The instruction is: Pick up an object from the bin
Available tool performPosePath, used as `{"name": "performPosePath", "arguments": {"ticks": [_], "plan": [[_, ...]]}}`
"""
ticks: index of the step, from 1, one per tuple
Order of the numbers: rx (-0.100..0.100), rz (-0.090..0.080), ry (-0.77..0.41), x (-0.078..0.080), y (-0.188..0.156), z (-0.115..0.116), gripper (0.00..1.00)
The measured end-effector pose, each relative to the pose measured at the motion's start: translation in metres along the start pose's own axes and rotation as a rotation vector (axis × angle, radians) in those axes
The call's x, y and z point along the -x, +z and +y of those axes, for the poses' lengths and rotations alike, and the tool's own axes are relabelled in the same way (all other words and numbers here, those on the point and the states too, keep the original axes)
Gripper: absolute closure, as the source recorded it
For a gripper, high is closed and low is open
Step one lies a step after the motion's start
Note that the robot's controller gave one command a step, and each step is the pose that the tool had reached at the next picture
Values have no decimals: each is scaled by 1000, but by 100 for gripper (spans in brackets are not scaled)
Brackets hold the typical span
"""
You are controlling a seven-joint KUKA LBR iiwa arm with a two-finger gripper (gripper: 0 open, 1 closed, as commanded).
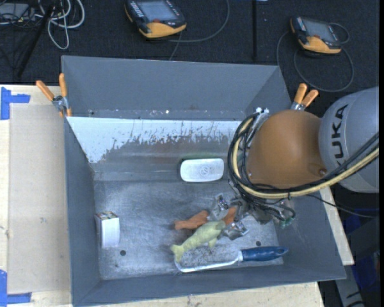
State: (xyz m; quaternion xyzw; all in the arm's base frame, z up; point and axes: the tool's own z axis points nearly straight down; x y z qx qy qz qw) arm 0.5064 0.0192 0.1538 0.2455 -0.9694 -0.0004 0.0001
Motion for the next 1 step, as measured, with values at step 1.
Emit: {"name": "performPosePath", "arguments": {"ticks": [1], "plan": [[0, 0, 1, 0, -10, 0, 100]]}}
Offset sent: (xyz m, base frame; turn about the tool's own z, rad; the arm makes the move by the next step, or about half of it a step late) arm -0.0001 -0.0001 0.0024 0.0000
